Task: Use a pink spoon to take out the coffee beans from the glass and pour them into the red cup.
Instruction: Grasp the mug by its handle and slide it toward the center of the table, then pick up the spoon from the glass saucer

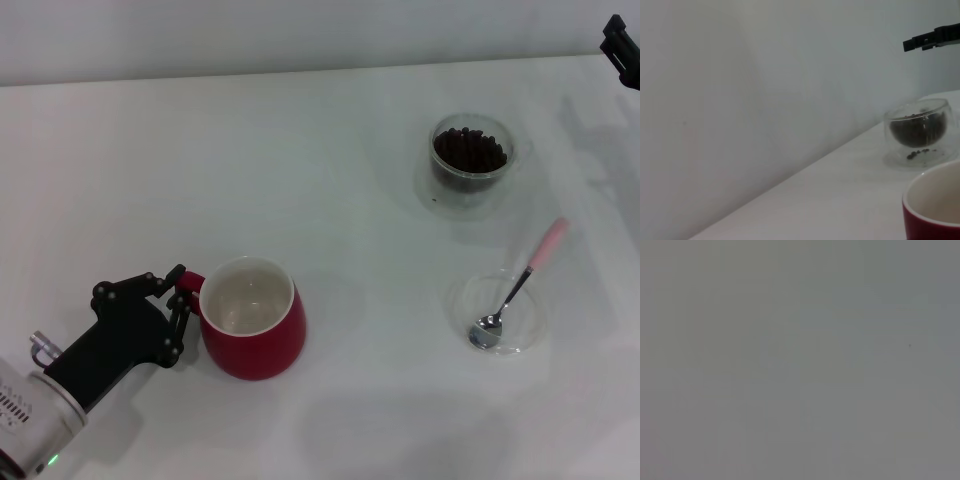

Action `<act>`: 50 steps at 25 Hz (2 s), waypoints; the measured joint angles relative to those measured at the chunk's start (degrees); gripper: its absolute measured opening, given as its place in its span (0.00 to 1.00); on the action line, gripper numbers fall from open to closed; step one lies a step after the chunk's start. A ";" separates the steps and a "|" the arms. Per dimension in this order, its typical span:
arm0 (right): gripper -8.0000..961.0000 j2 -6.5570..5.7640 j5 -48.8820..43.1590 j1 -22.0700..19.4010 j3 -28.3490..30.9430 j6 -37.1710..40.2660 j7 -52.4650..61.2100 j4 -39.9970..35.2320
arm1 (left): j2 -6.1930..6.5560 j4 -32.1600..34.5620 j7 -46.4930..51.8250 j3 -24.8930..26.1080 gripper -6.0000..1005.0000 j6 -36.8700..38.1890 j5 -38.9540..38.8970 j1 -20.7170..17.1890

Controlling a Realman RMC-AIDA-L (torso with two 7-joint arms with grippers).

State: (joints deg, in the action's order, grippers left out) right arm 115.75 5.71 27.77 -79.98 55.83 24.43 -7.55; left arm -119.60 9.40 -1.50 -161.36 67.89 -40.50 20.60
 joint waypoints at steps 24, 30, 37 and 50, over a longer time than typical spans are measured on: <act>0.90 -0.09 -0.08 -1.06 -0.15 0.26 1.49 -0.05 | -0.01 1.41 0.00 0.61 0.55 0.69 -0.63 -4.16; 0.90 -0.09 -0.08 -1.05 -0.17 0.26 1.60 -0.16 | 0.09 1.43 0.00 0.89 0.55 2.38 -1.15 -6.29; 0.90 -0.81 -0.42 -1.99 -0.13 0.05 9.89 -0.09 | 0.15 1.42 0.49 1.45 0.55 10.54 -9.27 -11.64; 0.90 -7.27 -0.82 -10.39 -18.81 8.54 39.95 0.10 | 0.24 0.84 18.83 1.40 0.55 15.98 -32.13 -14.52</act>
State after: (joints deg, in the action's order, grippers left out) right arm 108.48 4.89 17.38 -98.80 64.37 64.38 -7.45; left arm -119.36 10.24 17.33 -159.96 83.88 -72.63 6.08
